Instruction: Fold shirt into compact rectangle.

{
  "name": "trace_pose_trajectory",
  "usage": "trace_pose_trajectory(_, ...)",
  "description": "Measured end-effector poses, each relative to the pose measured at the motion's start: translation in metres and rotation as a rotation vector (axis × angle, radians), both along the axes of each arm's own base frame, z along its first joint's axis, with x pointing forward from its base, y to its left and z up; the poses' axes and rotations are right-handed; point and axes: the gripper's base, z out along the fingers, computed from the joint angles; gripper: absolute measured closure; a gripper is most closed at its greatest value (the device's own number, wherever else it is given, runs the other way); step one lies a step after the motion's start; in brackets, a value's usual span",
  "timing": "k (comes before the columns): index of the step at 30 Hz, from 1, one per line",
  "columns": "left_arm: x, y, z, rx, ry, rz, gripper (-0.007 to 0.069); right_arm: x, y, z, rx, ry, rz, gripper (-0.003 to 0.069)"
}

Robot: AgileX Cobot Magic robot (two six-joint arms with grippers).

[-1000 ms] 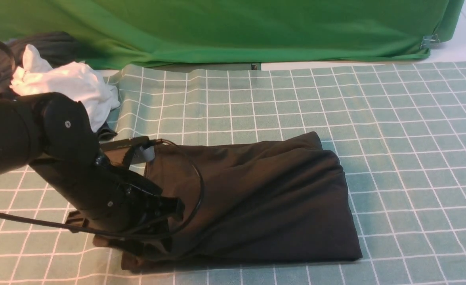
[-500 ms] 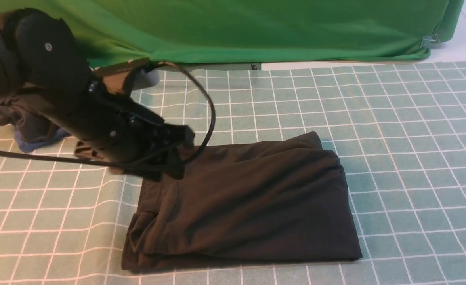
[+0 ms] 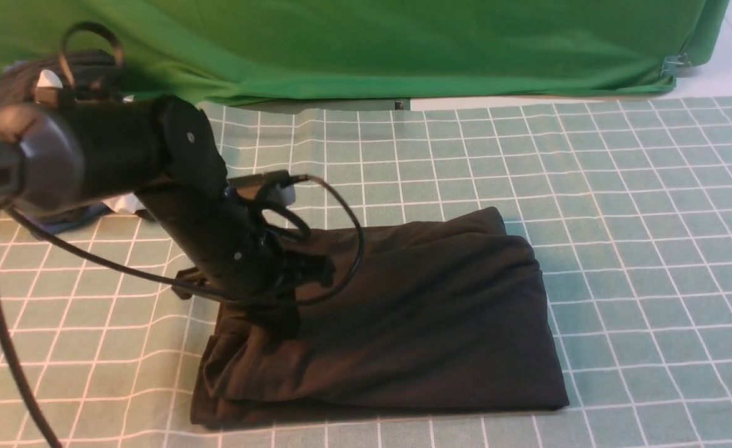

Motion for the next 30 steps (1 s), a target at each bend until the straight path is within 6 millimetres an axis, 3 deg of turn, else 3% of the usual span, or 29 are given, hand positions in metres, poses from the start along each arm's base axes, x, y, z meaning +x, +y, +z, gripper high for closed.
trace_pose_trajectory(5, 0.004, 0.004, -0.004, 0.049, -0.018, 0.035, 0.0624, 0.0, 0.0, 0.0, -0.003, -0.001, 0.0, 0.0603)
trace_pose_trajectory(10, 0.001, 0.005, 0.012, 0.036, -0.068, 0.043, 0.0624, 0.001, -0.002, -0.001, -0.032, -0.008, -0.016, 0.0601)
trace_pose_trajectory(16, -0.021, 0.015, 0.076, 0.016, -0.238, 0.02, 0.0624, -0.009, -0.006, 0.001, -0.05, -0.04, -0.036, 0.0616)
trace_pose_trajectory(18, -0.046, 0.023, 0.117, -0.023, -0.378, 0.027, 0.0624, -0.023, -0.011, 0.006, -0.048, -0.093, -0.059, 0.0639)
trace_pose_trajectory(20, -0.058, 0.027, 0.131, -0.042, -0.441, 0.033, 0.0624, -0.034, -0.015, 0.008, -0.044, -0.131, -0.078, 0.0645)
trace_pose_trajectory(22, -0.096, 0.039, 0.161, -0.093, -0.611, 0.053, 0.062, -0.054, -0.023, 0.009, -0.022, -0.218, -0.127, 0.0648)
trace_pose_trajectory(26, -0.15, 0.057, 0.171, -0.147, -0.786, 0.077, 0.0619, -0.082, -0.034, -0.001, 0.04, -0.348, -0.195, 0.0648)
trace_pose_trajectory(30, -0.196, 0.072, 0.158, -0.193, -0.923, 0.108, 0.0617, -0.11, -0.045, -0.032, 0.14, -0.51, -0.248, 0.0648)
